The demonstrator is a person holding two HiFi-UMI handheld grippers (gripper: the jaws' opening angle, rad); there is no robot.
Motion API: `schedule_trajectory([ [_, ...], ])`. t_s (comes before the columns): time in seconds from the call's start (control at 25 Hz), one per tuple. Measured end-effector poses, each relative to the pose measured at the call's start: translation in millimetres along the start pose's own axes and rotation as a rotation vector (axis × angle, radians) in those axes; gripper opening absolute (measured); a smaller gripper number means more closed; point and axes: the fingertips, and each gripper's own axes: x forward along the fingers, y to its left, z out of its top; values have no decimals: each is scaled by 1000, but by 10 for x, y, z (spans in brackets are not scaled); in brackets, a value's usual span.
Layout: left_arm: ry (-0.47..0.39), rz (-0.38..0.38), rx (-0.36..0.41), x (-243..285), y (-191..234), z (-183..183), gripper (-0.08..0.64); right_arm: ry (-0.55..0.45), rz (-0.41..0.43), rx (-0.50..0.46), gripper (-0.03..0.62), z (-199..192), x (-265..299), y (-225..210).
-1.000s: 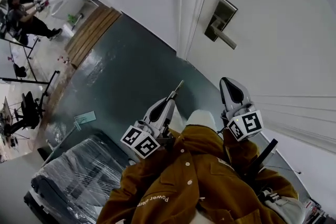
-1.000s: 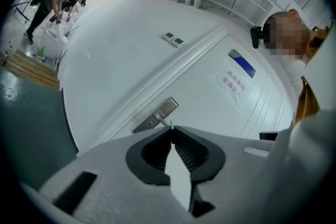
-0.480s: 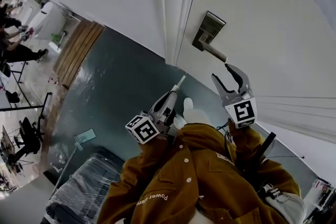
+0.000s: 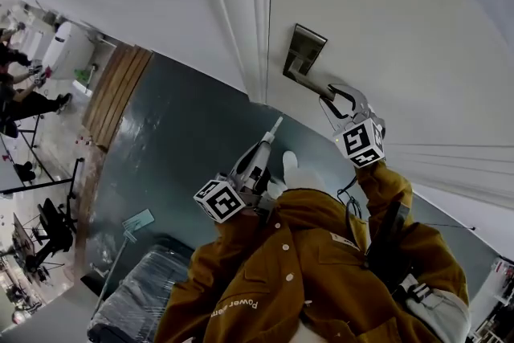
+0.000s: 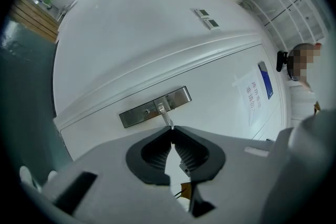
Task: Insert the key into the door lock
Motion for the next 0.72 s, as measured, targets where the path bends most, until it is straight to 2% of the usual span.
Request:
schedule_trajectory([
  [0.2, -7, 2, -45, 230, 182, -2, 21, 2, 13, -5, 129, -9, 23, -7],
  [0.32, 6, 69, -92, 432, 481, -17, 21, 7, 19, 7, 129, -1, 9, -2],
  [0.44, 36, 81, -76, 700, 674, 3, 21, 11, 20, 18, 129, 23, -15, 3],
  [0.48, 37, 74, -100, 786, 707, 17, 21, 13, 18, 22, 129, 30, -24, 1],
  [0.56, 7, 24, -224, 990, 681, 34, 21, 15, 16, 30, 130, 25, -41, -16],
  [0.6, -8, 12, -261, 1083, 694, 47, 21, 14, 19, 33, 130, 9, -44, -32],
  [0.72, -50, 4, -333, 1319, 800, 106, 21, 6, 28, 37, 130, -57, -21, -83],
])
